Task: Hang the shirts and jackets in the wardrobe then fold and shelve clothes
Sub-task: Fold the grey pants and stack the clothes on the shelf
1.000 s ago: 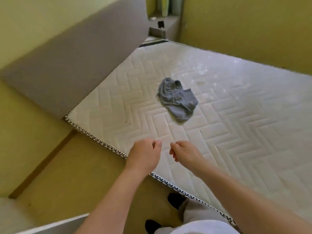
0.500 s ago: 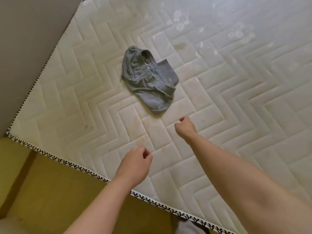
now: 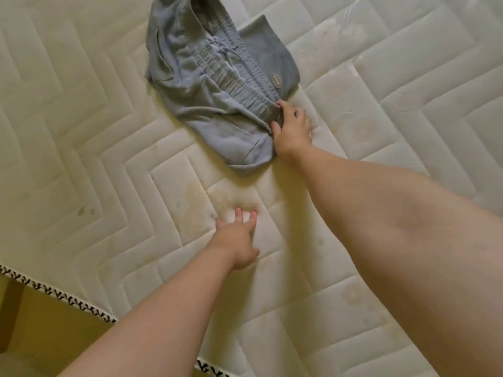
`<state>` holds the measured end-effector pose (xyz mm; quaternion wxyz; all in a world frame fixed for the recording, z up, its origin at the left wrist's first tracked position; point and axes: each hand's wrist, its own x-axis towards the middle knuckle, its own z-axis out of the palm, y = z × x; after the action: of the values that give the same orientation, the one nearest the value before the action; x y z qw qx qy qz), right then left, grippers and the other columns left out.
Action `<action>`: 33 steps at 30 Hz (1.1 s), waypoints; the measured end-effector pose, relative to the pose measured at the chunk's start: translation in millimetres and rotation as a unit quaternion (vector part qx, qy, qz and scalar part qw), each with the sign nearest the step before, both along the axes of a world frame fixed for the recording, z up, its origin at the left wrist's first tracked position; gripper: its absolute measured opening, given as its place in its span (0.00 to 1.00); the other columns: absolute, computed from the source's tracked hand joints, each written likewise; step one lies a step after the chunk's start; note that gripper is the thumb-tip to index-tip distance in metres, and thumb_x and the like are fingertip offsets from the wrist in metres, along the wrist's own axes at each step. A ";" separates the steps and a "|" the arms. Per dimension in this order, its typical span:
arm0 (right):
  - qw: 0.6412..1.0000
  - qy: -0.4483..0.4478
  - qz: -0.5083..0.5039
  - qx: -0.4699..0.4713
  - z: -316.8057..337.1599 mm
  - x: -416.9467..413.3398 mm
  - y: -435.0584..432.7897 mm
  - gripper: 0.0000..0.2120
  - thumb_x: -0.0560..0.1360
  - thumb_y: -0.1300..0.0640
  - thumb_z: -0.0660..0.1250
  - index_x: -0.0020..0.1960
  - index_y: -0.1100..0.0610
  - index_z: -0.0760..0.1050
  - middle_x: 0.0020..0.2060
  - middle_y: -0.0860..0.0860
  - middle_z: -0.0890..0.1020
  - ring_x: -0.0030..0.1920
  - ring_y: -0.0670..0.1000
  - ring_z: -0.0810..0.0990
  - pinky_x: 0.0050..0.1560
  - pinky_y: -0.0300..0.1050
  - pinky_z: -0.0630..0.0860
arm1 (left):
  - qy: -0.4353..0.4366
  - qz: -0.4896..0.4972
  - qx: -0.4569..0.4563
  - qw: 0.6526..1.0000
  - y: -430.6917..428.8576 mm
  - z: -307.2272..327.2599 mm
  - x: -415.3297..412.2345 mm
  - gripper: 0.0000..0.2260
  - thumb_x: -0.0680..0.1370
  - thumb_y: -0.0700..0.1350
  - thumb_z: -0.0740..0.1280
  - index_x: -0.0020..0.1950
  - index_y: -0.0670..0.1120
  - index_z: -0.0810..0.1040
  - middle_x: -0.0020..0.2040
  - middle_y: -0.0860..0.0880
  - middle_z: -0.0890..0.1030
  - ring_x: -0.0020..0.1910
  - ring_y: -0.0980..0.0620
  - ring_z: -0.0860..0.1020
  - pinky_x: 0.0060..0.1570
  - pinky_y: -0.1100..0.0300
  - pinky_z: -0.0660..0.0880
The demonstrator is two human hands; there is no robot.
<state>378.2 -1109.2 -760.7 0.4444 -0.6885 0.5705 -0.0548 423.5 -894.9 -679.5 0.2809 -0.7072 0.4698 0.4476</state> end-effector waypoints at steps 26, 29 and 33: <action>0.961 -0.116 0.224 -0.117 278.3 -90.6 155.2 0.06 0.73 0.65 0.59 0.45 0.55 0.67 0.41 0.54 0.74 0.43 0.58 0.71 0.41 0.54 0.68 | -0.066 0.350 -0.474 0.806 35.6 220.7 4.7 0.25 0.73 0.32 0.61 0.69 0.49 0.71 0.64 0.50 0.74 0.51 0.51 0.77 0.52 0.61 0.72; 0.973 -0.142 0.169 -0.069 333.8 -104.8 158.8 0.06 0.75 0.63 0.56 0.40 0.58 0.67 0.35 0.51 0.72 0.36 0.52 0.68 0.37 0.48 0.61 | -0.028 0.318 -0.466 0.825 40.6 274.4 -4.9 0.26 0.75 0.31 0.61 0.70 0.51 0.70 0.65 0.53 0.73 0.51 0.54 0.76 0.50 0.63 0.72; 0.972 -0.149 0.180 -0.036 412.9 -111.6 152.8 0.08 0.76 0.56 0.59 0.38 0.54 0.66 0.32 0.49 0.72 0.33 0.48 0.68 0.32 0.45 0.63 | 0.016 0.296 -0.452 0.841 51.4 328.1 -19.2 0.26 0.75 0.31 0.62 0.70 0.51 0.71 0.66 0.52 0.75 0.57 0.52 0.76 0.54 0.58 0.72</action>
<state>266.6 -956.4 -347.8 0.5022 -0.7792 0.3625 -0.0966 404.3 -843.6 -351.4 -0.2234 -0.8535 0.3933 0.2589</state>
